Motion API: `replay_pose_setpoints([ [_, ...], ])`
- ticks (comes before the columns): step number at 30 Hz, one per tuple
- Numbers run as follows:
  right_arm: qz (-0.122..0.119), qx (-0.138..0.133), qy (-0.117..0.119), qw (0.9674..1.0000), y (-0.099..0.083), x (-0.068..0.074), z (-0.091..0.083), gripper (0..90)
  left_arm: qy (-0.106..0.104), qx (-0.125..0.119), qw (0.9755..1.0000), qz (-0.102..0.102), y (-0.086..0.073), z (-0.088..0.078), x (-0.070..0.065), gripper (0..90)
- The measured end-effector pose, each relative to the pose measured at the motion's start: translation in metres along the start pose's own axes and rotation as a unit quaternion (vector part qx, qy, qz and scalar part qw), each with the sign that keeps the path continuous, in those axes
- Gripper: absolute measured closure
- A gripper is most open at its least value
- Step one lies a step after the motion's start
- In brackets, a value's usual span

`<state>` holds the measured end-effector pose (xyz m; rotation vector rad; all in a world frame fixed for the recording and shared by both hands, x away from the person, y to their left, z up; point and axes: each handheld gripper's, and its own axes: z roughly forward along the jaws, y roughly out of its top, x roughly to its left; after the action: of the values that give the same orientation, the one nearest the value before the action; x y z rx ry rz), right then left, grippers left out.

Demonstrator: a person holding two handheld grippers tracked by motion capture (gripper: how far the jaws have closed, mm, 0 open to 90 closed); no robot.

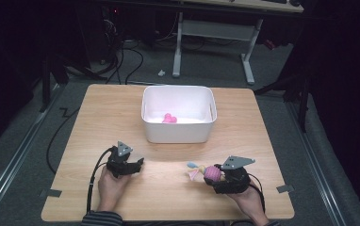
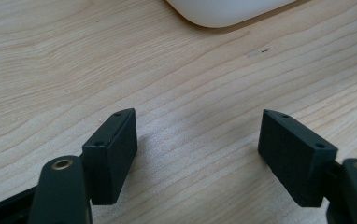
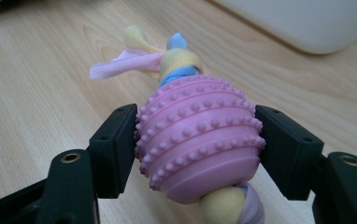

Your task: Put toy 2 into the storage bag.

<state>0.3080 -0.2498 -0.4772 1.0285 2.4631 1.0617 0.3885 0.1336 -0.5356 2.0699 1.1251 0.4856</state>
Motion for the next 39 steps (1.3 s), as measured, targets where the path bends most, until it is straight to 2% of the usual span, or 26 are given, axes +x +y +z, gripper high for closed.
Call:
replay_pose_setpoints([
  [9,0.008,-0.031,-0.02,0.9993,0.019,-0.011,-0.019,33.8,0.0,0.0,1.0,0.0,0.0,0.0,0.0,28.6],
  [24,-0.016,-0.048,-0.046,0.9977,0.056,-0.023,-0.041,34.0,0.0,0.0,1.0,0.0,0.0,0.0,0.0,28.6],
  [39,-0.023,-0.059,-0.048,0.9969,0.088,-0.032,-0.057,33.9,0.0,0.0,1.0,0.001,0.0,0.0,0.0,28.4],
])
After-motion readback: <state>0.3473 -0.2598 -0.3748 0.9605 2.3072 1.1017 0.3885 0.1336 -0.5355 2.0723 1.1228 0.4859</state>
